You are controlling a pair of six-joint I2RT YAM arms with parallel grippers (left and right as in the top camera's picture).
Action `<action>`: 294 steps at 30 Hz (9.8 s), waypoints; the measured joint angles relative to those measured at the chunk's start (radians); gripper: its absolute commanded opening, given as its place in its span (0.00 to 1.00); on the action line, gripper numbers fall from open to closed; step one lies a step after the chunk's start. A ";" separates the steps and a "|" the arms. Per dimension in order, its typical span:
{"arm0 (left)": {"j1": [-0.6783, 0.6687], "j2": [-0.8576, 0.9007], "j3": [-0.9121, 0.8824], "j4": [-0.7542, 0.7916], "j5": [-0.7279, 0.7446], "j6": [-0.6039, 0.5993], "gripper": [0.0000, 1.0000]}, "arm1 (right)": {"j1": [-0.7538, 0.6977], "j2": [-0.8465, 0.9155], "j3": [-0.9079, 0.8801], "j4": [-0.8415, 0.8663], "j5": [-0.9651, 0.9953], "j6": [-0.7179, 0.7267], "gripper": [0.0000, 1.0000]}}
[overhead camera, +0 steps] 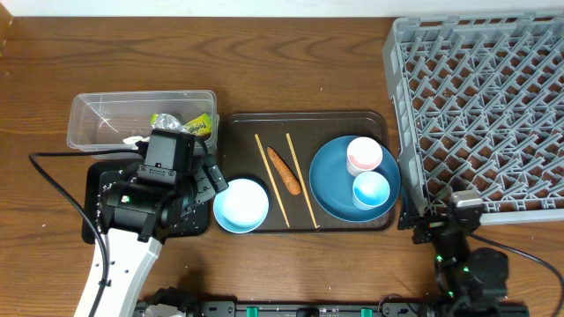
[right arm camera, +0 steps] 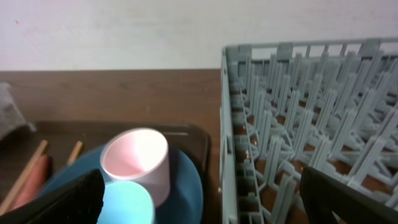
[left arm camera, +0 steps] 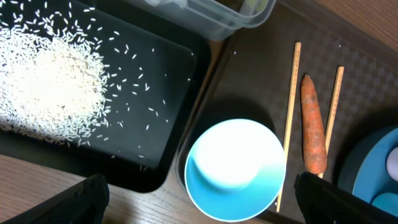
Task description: Sort waste into correct bins and load items into the dishwasher rack
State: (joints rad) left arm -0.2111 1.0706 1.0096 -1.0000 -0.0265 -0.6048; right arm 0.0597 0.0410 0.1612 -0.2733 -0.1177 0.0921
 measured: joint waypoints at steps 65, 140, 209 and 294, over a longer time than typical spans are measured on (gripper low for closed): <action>-0.316 0.244 0.000 0.275 0.206 -0.180 0.76 | 0.000 0.378 0.543 -0.668 -0.166 0.011 0.99; -0.401 0.663 0.000 0.640 0.031 -0.264 0.60 | 0.000 0.378 0.543 -0.713 -0.166 0.011 0.99; -0.375 0.406 -0.048 0.657 -0.060 -0.289 0.24 | 0.000 0.378 0.543 -0.713 -0.166 0.011 0.99; -0.239 0.113 -0.112 0.370 0.358 -0.008 0.56 | 0.000 0.378 0.543 -0.714 -0.163 0.011 0.99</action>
State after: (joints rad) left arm -0.4503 1.1839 0.8974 -0.6300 0.3317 -0.6132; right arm 0.0597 0.4187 0.7044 -0.9874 -0.2810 0.1032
